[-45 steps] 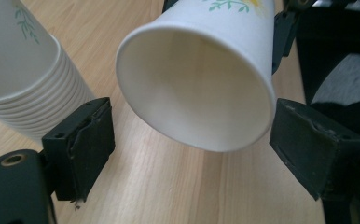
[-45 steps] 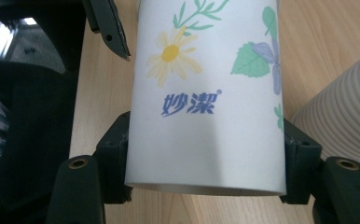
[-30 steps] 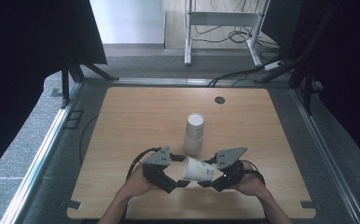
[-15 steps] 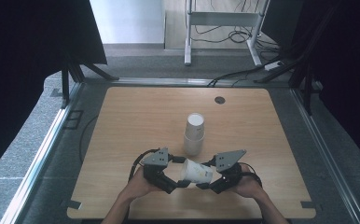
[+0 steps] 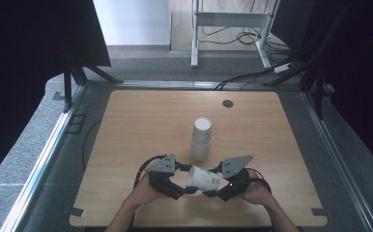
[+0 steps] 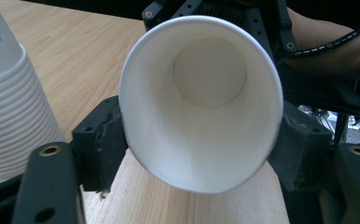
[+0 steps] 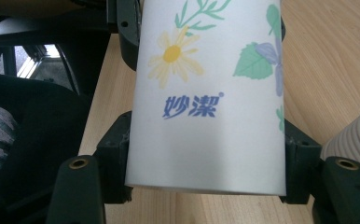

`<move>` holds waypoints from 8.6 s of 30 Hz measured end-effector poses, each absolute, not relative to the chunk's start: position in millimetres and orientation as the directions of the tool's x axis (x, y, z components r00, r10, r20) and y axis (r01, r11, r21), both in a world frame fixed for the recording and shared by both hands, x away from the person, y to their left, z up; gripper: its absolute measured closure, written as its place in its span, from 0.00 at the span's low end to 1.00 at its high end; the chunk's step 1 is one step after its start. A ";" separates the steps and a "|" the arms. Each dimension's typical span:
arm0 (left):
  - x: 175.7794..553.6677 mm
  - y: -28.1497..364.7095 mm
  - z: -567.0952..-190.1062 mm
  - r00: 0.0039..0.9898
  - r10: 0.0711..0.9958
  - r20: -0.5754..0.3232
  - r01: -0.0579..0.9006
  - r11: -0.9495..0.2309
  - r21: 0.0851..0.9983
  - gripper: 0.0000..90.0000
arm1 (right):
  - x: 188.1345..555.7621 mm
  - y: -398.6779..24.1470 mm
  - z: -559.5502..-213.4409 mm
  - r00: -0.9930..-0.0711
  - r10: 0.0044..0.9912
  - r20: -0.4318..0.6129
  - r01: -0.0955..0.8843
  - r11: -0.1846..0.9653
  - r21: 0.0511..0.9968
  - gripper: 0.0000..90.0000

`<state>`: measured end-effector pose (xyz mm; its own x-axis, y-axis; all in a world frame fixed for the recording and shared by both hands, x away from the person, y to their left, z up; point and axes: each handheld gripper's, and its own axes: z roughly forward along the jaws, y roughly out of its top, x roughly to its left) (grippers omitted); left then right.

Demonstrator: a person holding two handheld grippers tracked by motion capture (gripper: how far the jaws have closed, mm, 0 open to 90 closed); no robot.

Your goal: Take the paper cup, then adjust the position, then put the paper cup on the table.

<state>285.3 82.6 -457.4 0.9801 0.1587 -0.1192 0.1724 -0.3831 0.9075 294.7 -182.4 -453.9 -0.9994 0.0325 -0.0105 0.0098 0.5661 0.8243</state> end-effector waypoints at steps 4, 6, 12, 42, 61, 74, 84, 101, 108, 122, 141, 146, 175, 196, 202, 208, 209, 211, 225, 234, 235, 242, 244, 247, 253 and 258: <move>285.3 84.1 -457.0 0.981 0.154 -0.120 0.171 -0.376 0.911 0.34 | 295.1 -182.2 -454.7 -0.999 0.032 -0.006 0.014 0.574 0.819 0.39; 285.1 84.5 -456.6 0.981 0.154 -0.119 0.169 -0.374 0.912 0.35 | 295.3 -182.0 -455.5 -0.999 0.033 -0.004 0.015 0.576 0.817 0.39; 284.6 85.0 -456.4 0.981 0.156 -0.116 0.167 -0.372 0.913 0.37 | 296.1 -180.9 -457.1 -0.999 0.033 -0.001 0.019 0.585 0.811 0.40; 285.1 88.0 -445.1 0.980 0.183 -0.083 0.155 -0.428 0.890 0.38 | 296.9 -181.4 -456.6 -0.998 0.058 0.012 0.045 0.601 0.798 0.25; 285.3 51.6 -419.4 0.986 0.158 0.060 0.081 -0.755 0.651 0.37 | 297.3 -162.9 -448.1 -0.997 0.077 -0.015 0.051 0.781 0.623 0.24; 284.6 29.5 -415.6 0.991 0.087 0.099 0.018 -0.835 0.550 0.37 | 300.4 -152.7 -452.3 -0.999 0.042 -0.019 0.024 0.823 0.568 0.33; 285.5 28.9 -415.7 0.992 0.087 0.087 0.021 -0.819 0.574 0.34 | 298.9 -156.7 -454.0 -0.999 0.051 0.010 0.047 0.802 0.596 0.40; 291.7 49.0 -420.5 0.983 0.176 -0.054 0.150 -0.594 0.791 0.17 | 296.5 -172.9 -458.8 -0.995 0.089 0.054 0.098 0.634 0.767 0.40; 292.0 49.2 -426.7 0.980 0.178 -0.085 0.170 -0.547 0.820 0.18 | 295.6 -173.7 -463.4 -0.994 0.095 0.045 0.092 0.587 0.804 0.40; 287.3 45.7 -426.3 0.986 0.162 -0.036 0.123 -0.568 0.814 0.33 | 295.7 -172.6 -467.8 -0.993 0.100 0.057 0.104 0.566 0.818 0.40; 287.6 55.0 -417.7 0.972 0.232 0.030 0.117 -0.596 0.795 0.33 | 299.0 -177.3 -471.8 -0.980 0.195 0.029 0.137 0.566 0.813 0.15; 288.8 60.1 -418.0 0.964 0.261 0.043 0.127 -0.601 0.789 0.33 | 300.0 -181.1 -472.2 -0.975 0.223 0.022 0.150 0.575 0.804 0.14; 294.8 99.0 -419.1 0.892 0.442 0.095 0.211 -0.593 0.777 0.34 | 300.7 -207.2 -466.4 -0.933 0.360 -0.003 0.219 0.573 0.790 0.15; 311.8 146.5 -416.8 0.791 0.602 0.107 0.310 -0.546 0.779 0.33 | 302.3 -227.6 -464.8 -0.901 0.434 -0.011 0.256 0.552 0.794 0.15; 317.3 157.8 -418.9 0.761 0.637 0.118 0.329 -0.537 0.776 0.33 | 303.2 -233.5 -466.6 -0.890 0.457 -0.008 0.272 0.545 0.793 0.15; 324.3 167.7 -423.3 0.725 0.677 0.129 0.352 -0.525 0.775 0.33 | 304.6 -237.7 -469.0 -0.878 0.479 -0.002 0.291 0.536 0.793 0.13; 325.4 168.7 -424.2 0.721 0.680 0.131 0.355 -0.525 0.774 0.33 | 304.8 -238.2 -469.4 -0.875 0.484 0.001 0.295 0.532 0.794 0.12; 328.9 171.0 -427.4 0.709 0.693 0.130 0.365 -0.519 0.773 0.33 | 305.3 -239.3 -470.0 -0.872 0.490 0.006 0.303 0.530 0.792 0.09; 353.7 176.0 -452.5 0.644 0.762 0.076 0.440 -0.450 0.777 0.31 | 310.9 -242.3 -481.9 -0.858 0.513 0.026 0.352 0.551 0.757 0.00; 361.1 174.1 -467.9 0.609 0.790 0.072 0.456 -0.423 0.783 0.30 | 311.7 -241.4 -485.2 -0.857 0.515 0.022 0.357 0.561 0.747 0.00; 361.5 173.7 -469.6 0.607 0.792 0.072 0.457 -0.422 0.783 0.30 | 311.8 -241.2 -485.7 -0.857 0.514 0.020 0.356 0.564 0.745 0.00; 363.0 172.2 -475.9 0.596 0.801 0.062 0.466 -0.407 0.786 0.29 | 311.9 -240.7 -486.9 -0.858 0.514 0.017 0.355 0.568 0.742 0.00; 363.4 171.9 -475.9 0.596 0.801 0.060 0.469 -0.408 0.784 0.28 | 312.1 -240.9 -487.1 -0.859 0.512 0.017 0.355 0.571 0.741 0.00; 363.6 170.7 -476.1 0.595 0.802 0.055 0.472 -0.405 0.783 0.27 | 311.9 -240.7 -487.3 -0.860 0.510 0.016 0.354 0.573 0.740 0.01; 363.7 167.7 -474.1 0.609 0.792 0.036 0.480 -0.404 0.778 0.15 | 311.9 -241.0 -487.4 -0.861 0.509 0.015 0.353 0.576 0.738 0.01; 360.6 167.5 -465.9 0.616 0.788 0.012 0.476 -0.384 0.791 0.08 | 311.7 -241.4 -486.7 -0.860 0.510 0.013 0.352 0.576 0.738 0.01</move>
<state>360.6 167.5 -465.9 0.6162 0.7875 0.0116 0.4757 -0.3838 0.7914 311.7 -241.4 -486.7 -0.8602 0.5098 0.0126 0.3521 0.5759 0.7378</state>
